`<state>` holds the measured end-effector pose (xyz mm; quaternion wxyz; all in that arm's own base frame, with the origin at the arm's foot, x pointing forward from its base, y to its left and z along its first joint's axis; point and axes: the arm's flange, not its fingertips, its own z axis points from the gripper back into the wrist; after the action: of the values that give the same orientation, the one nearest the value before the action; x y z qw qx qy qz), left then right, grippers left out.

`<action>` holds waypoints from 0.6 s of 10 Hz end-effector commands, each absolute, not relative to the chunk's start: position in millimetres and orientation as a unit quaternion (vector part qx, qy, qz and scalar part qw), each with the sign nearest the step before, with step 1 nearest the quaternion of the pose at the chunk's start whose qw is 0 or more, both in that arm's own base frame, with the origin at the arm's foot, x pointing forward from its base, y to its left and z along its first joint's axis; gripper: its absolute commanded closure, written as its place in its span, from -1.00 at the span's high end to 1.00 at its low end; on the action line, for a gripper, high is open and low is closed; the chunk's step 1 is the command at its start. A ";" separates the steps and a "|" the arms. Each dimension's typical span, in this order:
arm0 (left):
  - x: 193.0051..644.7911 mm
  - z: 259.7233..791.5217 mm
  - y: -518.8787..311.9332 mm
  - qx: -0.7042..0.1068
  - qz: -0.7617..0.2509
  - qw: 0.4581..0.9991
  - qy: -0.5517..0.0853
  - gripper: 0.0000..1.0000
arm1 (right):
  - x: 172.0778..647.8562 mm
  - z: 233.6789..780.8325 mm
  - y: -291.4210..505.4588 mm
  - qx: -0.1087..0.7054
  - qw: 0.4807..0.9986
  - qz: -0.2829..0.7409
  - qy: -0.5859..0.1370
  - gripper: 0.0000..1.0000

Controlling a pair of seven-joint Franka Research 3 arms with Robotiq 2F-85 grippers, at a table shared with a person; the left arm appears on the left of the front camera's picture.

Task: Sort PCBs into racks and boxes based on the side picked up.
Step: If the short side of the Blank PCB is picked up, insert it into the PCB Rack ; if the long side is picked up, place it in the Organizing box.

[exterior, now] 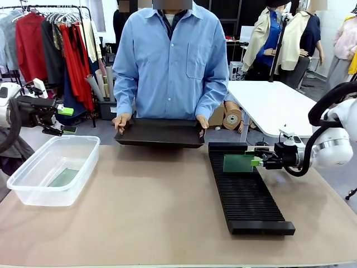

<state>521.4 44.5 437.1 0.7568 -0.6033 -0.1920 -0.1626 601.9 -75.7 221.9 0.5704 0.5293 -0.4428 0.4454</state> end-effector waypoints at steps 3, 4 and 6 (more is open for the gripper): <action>520.8 439.2 44.8 -0.603 -0.163 0.756 -0.194 1.00 | 602.5 222.5 -75.8 0.532 0.574 0.440 -0.440 1.00; 520.8 439.2 44.8 -0.603 -0.163 0.756 -0.194 1.00 | 602.5 222.5 -75.8 0.532 0.574 0.440 -0.440 1.00; 520.8 439.2 44.8 -0.603 -0.163 0.756 -0.194 1.00 | 602.5 222.5 -75.8 0.532 0.574 0.440 -0.440 1.00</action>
<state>521.4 44.5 437.1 0.7568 -0.6033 -0.1920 -0.1626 602.6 -76.5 220.3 0.5760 0.5344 -0.4376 0.4372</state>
